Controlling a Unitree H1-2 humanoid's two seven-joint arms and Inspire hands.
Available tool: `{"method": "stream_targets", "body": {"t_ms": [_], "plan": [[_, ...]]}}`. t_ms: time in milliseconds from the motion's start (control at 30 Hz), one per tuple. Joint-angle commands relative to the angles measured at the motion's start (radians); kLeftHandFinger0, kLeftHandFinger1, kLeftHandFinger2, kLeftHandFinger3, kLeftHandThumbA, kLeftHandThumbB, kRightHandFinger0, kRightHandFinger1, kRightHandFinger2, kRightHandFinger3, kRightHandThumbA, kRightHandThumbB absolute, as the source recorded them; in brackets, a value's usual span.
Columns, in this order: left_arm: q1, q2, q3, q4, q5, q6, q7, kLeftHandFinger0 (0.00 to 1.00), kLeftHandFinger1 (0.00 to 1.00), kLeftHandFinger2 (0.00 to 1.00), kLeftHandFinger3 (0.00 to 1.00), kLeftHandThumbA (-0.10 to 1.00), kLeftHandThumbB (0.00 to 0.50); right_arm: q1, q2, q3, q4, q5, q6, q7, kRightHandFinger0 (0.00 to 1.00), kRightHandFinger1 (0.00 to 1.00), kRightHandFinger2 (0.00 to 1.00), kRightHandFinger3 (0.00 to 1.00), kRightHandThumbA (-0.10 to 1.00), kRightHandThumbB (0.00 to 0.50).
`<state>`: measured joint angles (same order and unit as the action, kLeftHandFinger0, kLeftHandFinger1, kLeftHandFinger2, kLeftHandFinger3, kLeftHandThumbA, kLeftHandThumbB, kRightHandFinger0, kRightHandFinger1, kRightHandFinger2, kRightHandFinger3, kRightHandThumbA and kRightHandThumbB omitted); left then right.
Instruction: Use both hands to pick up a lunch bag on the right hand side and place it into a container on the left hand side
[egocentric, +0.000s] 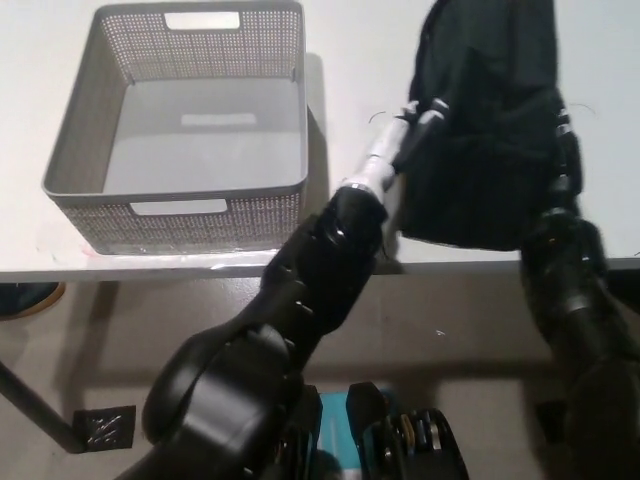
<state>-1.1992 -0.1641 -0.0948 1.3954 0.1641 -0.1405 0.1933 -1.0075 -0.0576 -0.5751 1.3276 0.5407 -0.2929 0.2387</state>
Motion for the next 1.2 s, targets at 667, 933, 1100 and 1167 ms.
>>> {"method": "stream_targets", "body": {"t_ms": [667,933,1100,1167], "plan": [[-0.076,0.022,0.070,-0.022,-0.096,-0.002,-0.092,1.00,1.00,1.00,1.00,1.00,0.256,-0.136,0.074,0.317,-0.046,-0.123,0.077,-0.058,1.00,1.00,1.00,1.00,1.00,0.151],[-0.116,0.007,0.104,-0.034,-0.149,-0.021,-0.131,1.00,1.00,1.00,1.00,1.00,0.244,-0.133,0.057,0.341,-0.142,-0.123,0.075,-0.088,1.00,1.00,1.00,1.00,1.00,0.111],[-0.151,-0.015,0.099,-0.035,-0.147,0.004,-0.139,1.00,1.00,1.00,1.00,1.00,0.303,-0.089,0.051,0.347,-0.296,-0.134,0.100,-0.165,1.00,1.00,1.00,1.00,1.00,0.095],[-0.160,-0.026,0.095,-0.041,-0.150,0.003,-0.154,1.00,1.00,1.00,1.00,1.00,0.327,-0.059,0.051,0.348,-0.390,-0.142,0.130,-0.212,1.00,1.00,1.00,1.00,1.00,0.081]]}}
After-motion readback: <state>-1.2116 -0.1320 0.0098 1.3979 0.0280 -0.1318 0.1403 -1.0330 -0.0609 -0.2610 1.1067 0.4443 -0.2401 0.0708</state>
